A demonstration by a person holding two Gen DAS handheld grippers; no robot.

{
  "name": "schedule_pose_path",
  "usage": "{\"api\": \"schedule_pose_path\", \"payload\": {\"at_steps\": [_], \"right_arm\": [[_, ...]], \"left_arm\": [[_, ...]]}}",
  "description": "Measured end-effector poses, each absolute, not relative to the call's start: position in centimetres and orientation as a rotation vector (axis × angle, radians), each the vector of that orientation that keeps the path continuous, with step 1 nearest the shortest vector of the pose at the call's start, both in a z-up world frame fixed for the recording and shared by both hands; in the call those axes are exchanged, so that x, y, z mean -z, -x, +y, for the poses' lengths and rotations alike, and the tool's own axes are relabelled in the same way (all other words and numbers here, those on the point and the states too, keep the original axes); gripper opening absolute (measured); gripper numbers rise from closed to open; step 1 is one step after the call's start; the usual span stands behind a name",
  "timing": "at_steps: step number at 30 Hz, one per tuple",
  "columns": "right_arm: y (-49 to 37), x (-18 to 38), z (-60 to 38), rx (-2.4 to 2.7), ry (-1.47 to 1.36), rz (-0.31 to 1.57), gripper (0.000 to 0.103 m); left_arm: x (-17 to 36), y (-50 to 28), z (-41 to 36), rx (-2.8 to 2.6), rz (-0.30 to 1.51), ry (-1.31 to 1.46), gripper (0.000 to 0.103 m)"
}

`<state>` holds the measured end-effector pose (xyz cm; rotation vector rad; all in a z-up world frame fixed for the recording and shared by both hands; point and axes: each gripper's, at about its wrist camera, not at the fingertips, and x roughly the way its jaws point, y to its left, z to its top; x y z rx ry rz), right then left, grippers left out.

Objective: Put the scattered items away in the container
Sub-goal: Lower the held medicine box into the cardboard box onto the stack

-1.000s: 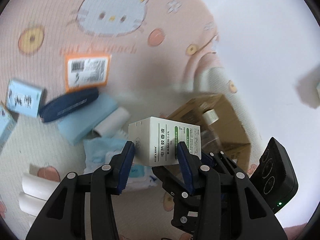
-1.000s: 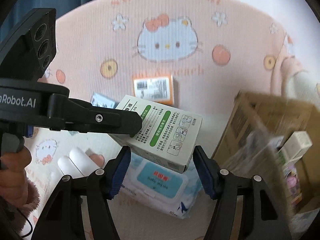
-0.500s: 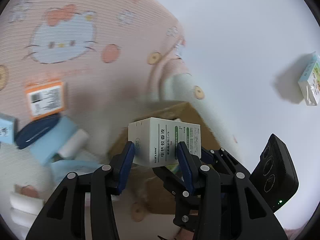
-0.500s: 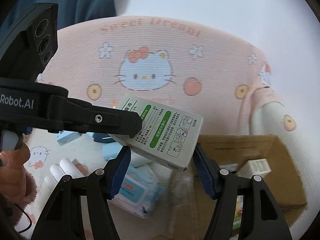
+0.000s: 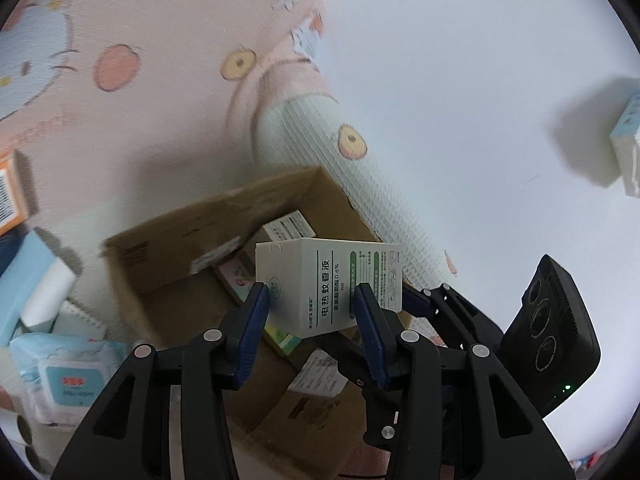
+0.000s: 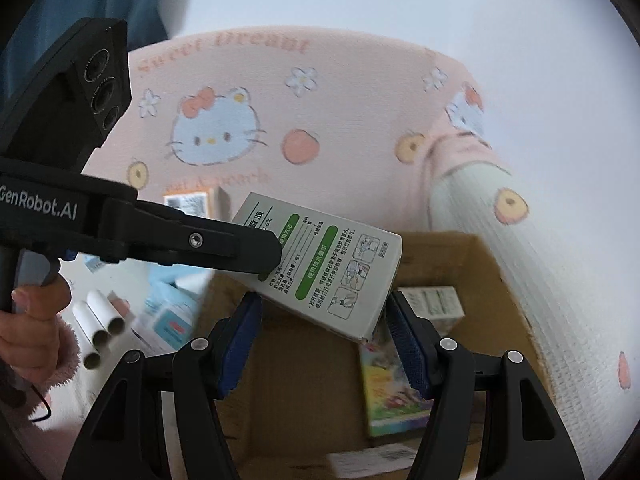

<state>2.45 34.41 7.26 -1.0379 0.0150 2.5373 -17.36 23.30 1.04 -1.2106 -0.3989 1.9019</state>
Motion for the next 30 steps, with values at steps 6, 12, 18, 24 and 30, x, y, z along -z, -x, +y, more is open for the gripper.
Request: {"api": "schedule_pose_path", "payload": {"at_steps": [6,12,18,24,30], "right_arm": [[-3.5,-6.2,39.6,-2.520,1.117,0.137,0.063],[-2.3,-5.1,43.3,-2.481,1.228,0.121,0.063],[-0.1,-3.8,46.3,-2.484,1.380,0.089,0.063],[1.9,-2.5,48.3,-2.433,1.510,0.032,0.063],[2.3,-1.4,49.5,-2.384,1.565,-0.017,0.063]], "left_arm": [[0.9,19.6,27.5,-1.858,-0.372,1.298,0.048],[2.3,22.2,30.5,-1.853,-0.360,1.354,0.048],[3.9,24.3,31.6,-1.860,-0.363,1.408,0.048],[5.6,25.6,33.3,-1.860,-0.359,1.460,0.048],[6.7,25.8,35.2,-1.883,-0.315,1.476,0.048]]}}
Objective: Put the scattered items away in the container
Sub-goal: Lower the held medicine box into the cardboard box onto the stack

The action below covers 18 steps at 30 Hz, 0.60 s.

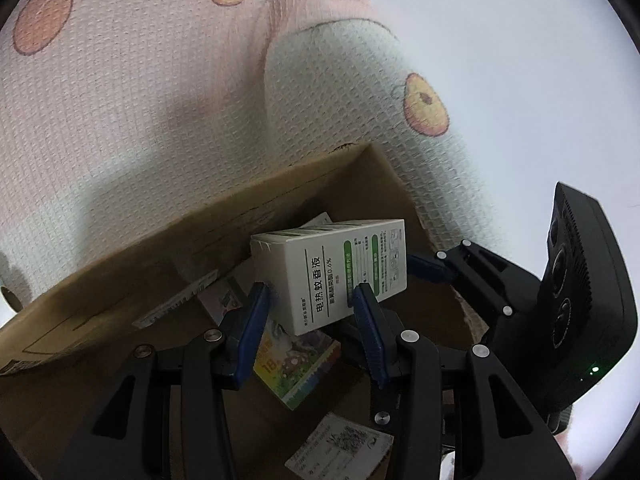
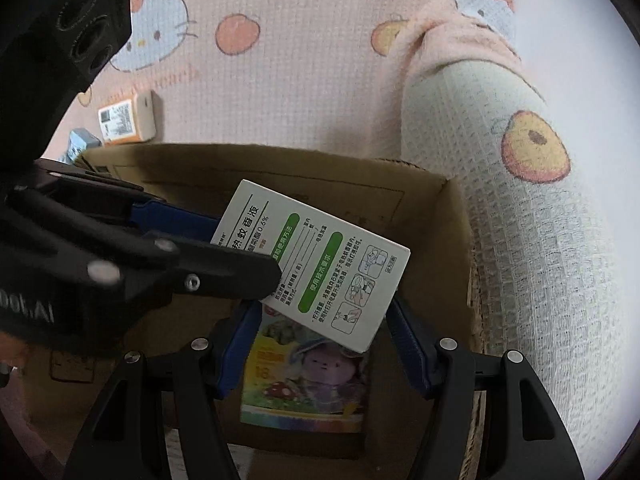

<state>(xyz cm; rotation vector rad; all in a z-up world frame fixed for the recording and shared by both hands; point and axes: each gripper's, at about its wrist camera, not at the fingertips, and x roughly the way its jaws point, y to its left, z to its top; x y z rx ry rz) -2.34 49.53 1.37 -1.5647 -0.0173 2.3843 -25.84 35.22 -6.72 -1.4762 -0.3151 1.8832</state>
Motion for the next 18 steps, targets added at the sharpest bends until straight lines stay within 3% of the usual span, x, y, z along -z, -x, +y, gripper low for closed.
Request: {"api": "schedule_pose_path", "payload": {"at_steps": [6,11,15,18], "right_arm": [[2.1,-1.0,50.4,-2.350,1.545,-0.013,0.063],[1.1,-1.2,49.2,-2.323,1.538,-0.127,0.063],[-0.3,-1.4,49.2,-2.331,1.529,-0.001,0.063],[-1.1,-1.8,49.4,-2.336,1.487,0.081,0.063]], "left_arm": [[8.2,26.3,35.4,-1.844,-0.399,1.514,0.048],[7.7,26.1,34.0,-1.860,-0.477,1.486,0.048],[6.6,26.1,32.8,-1.915,-0.432,1.439,0.048],[6.6,25.8,32.9,-1.950,-0.401,1.447,0.031]]}}
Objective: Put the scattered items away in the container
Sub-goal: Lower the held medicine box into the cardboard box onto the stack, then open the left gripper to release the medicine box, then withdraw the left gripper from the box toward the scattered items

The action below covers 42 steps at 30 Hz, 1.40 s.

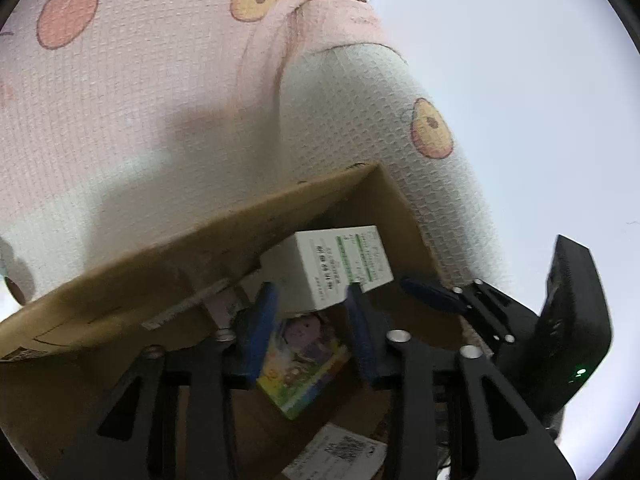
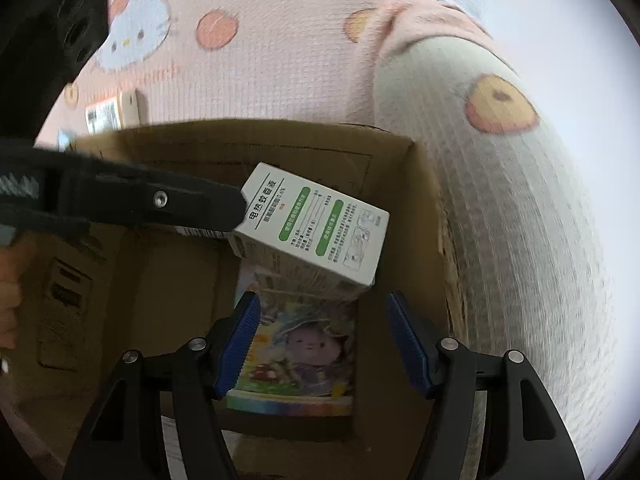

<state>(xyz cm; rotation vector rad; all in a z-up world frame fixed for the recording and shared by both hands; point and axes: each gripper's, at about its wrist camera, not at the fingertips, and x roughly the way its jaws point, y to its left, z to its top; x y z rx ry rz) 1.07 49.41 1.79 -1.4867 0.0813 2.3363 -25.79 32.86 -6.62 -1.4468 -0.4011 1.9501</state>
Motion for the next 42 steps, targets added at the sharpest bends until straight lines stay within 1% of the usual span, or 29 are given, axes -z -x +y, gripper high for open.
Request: {"api": "schedule_pose_path", "payload": {"at_steps": [1,2,3,4,6,9,12,15,20,24,27,29,32,34,36,38,40,42], "right_arm": [[-1.2,-1.9,49.4,-2.337,1.473,0.076,0.058],[-1.1,-2.0,49.2,-2.341,1.456,0.061,0.053],[-1.0,-1.9,49.0,-2.347,1.456,0.048,0.042],[-0.9,-1.8,49.0,-2.335,1.464,0.059,0.034],[-0.7,-1.4,49.5,-2.295,1.486,0.106,0.031],[-0.5,-1.2,50.7,-2.252,1.485,0.219,0.030],[-0.3,-1.5,51.4,-2.248,1.457,0.257,0.030],[-0.2,-1.8,51.6,-2.203,1.431,0.205,0.030],[0.1,-1.7,51.8,-2.204,1.427,0.172,0.030],[0.5,-1.6,51.2,-2.186,1.451,0.129,0.031],[0.5,-1.9,50.8,-2.151,1.465,0.085,0.031],[-1.5,-2.5,50.4,-2.128,1.469,0.054,0.032],[-2.8,-3.9,49.3,-2.115,1.455,0.045,0.042],[-3.9,-5.1,48.4,-2.122,1.426,0.088,0.050],[-5.2,-6.5,47.6,-2.127,1.391,0.149,0.051],[-6.3,-7.9,46.3,-2.154,1.337,0.189,0.054],[-7.2,-9.1,44.6,-2.188,1.262,0.215,0.064],[-7.9,-9.7,42.9,-2.191,1.195,0.232,0.068]], "left_arm": [[6.9,25.8,32.8,-1.945,-0.410,1.462,0.020],[7.1,25.7,32.8,-1.938,-0.417,1.472,0.013],[7.3,25.7,32.9,-1.928,-0.427,1.475,0.013],[7.3,25.7,32.8,-1.929,-0.434,1.469,0.013],[7.1,25.4,32.6,-1.952,-0.416,1.450,0.013],[6.9,25.6,33.1,-1.984,-0.377,1.424,0.013],[6.7,25.3,33.8,-1.943,-0.390,1.431,0.013],[7.1,25.7,34.3,-1.900,-0.422,1.448,0.013],[6.9,25.8,35.8,-1.937,-0.367,1.427,0.013],[7.1,25.9,35.8,-1.937,-0.378,1.442,0.013],[5.7,25.4,35.2,-2.001,-0.327,1.415,0.020],[4.7,24.9,34.8,-2.024,-0.304,1.374,0.036],[2.9,23.6,34.2,-2.056,-0.243,1.311,0.042],[1.6,22.4,33.7,-2.096,-0.168,1.271,0.045],[0.0,20.8,32.5,-2.108,-0.148,1.237,0.045],[-1.2,19.7,31.2,-2.094,-0.144,1.194,0.051],[-2.4,18.3,29.6,-2.127,-0.096,1.143,0.054],[-2.9,17.2,28.1,-2.198,-0.035,1.094,0.054]]}}
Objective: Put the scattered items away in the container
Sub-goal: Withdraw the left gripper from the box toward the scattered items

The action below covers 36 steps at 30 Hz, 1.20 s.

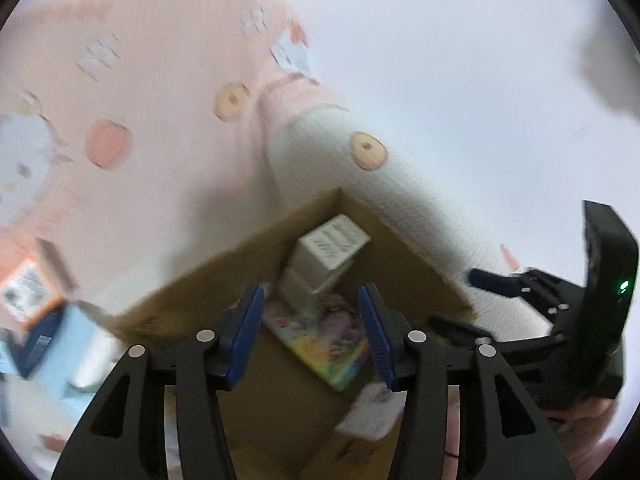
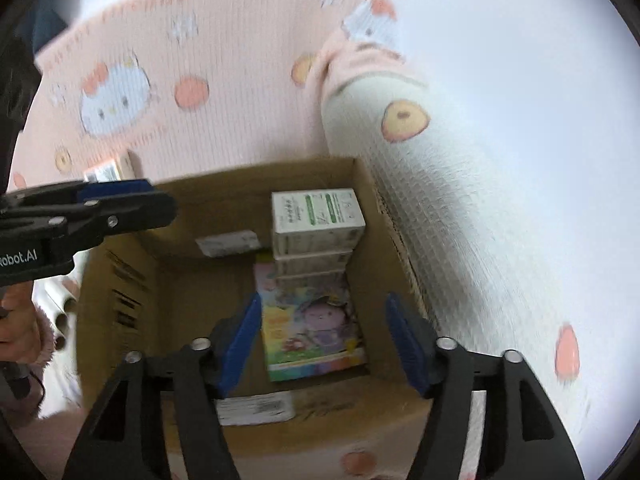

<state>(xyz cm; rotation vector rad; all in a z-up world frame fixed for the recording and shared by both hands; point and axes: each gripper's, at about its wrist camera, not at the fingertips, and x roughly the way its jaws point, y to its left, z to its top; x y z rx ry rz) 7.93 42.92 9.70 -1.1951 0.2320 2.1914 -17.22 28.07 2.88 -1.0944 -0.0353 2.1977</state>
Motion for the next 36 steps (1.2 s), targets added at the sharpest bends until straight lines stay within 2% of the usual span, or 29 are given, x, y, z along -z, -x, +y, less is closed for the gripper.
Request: {"api": "schedule_pose_path", "payload": {"at_steps": [6,15,21,29,33,36], "right_arm": [[-6.9,-8.8,38.0,-2.219,1.214,0.283,0.068],[-5.3,-9.6,32.6,-2.213,1.268,0.195,0.069],[-4.1,-10.6,30.5,-2.250,1.251,0.352,0.070],[3.5,-10.8,25.8,-2.372,1.307,0.280,0.075],[8.8,-9.1,23.1,-2.449,1.415,0.204,0.075],[11.9,-6.8,21.8,-2.471,1.501,0.218,0.075]], "left_arm": [[-3.6,14.8,21.5,-2.336,0.004,1.082,0.054],[-0.3,11.7,11.7,-2.369,-0.067,1.218,0.054],[1.1,11.9,6.8,-2.365,-0.171,1.273,0.054],[1.0,11.7,1.4,-2.453,-0.259,1.230,0.056],[3.0,12.0,-2.6,-2.503,-0.343,1.314,0.056],[4.8,12.1,-5.5,-2.538,-0.427,1.394,0.056]]}}
